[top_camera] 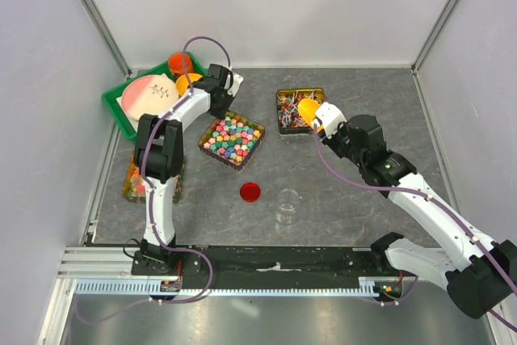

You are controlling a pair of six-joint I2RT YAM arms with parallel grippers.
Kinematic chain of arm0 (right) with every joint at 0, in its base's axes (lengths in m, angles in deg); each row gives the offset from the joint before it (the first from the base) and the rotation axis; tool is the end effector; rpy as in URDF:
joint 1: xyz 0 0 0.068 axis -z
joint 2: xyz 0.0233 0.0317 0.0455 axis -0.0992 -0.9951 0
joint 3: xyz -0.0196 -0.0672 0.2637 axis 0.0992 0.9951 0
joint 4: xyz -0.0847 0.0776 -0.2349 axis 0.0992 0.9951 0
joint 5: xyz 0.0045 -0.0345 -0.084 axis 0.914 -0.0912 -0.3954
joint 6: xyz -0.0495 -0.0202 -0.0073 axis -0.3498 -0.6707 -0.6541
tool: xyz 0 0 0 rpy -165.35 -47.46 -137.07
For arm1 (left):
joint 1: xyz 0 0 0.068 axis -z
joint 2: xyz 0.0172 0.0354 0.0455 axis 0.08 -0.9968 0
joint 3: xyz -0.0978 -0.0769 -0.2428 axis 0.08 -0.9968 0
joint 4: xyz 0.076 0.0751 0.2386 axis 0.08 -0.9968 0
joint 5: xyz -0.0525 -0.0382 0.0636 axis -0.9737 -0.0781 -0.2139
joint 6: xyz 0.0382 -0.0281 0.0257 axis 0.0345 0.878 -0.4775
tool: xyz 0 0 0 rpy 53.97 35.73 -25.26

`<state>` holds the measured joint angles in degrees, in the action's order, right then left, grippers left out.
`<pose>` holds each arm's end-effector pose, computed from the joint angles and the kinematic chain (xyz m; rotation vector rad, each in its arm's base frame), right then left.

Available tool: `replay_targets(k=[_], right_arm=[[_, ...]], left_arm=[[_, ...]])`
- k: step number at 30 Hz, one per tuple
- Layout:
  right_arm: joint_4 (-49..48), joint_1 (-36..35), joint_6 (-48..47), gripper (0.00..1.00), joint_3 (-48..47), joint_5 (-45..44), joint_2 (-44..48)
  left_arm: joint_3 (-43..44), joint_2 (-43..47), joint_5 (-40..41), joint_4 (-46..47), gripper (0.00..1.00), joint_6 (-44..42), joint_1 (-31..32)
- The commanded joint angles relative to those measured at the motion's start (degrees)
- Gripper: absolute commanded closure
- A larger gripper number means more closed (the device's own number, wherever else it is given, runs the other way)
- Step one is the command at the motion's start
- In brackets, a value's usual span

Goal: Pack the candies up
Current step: Move the storage box to the center of the board.

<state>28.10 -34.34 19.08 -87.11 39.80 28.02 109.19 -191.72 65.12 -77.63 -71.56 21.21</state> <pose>0.2075 0.1099 0.3082 -0.8890 1.8224 -0.0596 0.4572 -0.1336 0.1875 0.6926 2.4832 0.0935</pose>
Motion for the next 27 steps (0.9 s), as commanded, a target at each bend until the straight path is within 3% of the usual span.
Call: replay_targets(k=[1, 13, 16, 18, 27], right_arm=[[-3.24, 0.08, 0.07, 1.00, -0.12, -0.21, 0.05], [-3.15, 0.08, 0.16, 1.00, -0.20, 0.23, -0.21], [-3.15, 0.08, 0.16, 1.00, -0.21, 0.40, -0.39], [-3.15, 0.17, 0.16, 1.00, -0.21, 0.49, -0.48], [-1.32, 0.17, -0.63, 1.00, -2.40, 0.93, -1.35]], left_arm=[[0.82, -1.90, 1.86, 2.19, 0.72, -1.76, -0.19], [1.53, -3.92, 1.69, -2.20, 0.74, -1.59, -0.19], [1.26, -3.75, -0.33, -3.08, 0.85, -1.15, -0.10], [1.53, -3.84, -1.39, -4.57, 0.99, -0.36, -0.10], [-1.63, -0.42, -6.92, -7.13, 0.98, 3.59, -1.32]])
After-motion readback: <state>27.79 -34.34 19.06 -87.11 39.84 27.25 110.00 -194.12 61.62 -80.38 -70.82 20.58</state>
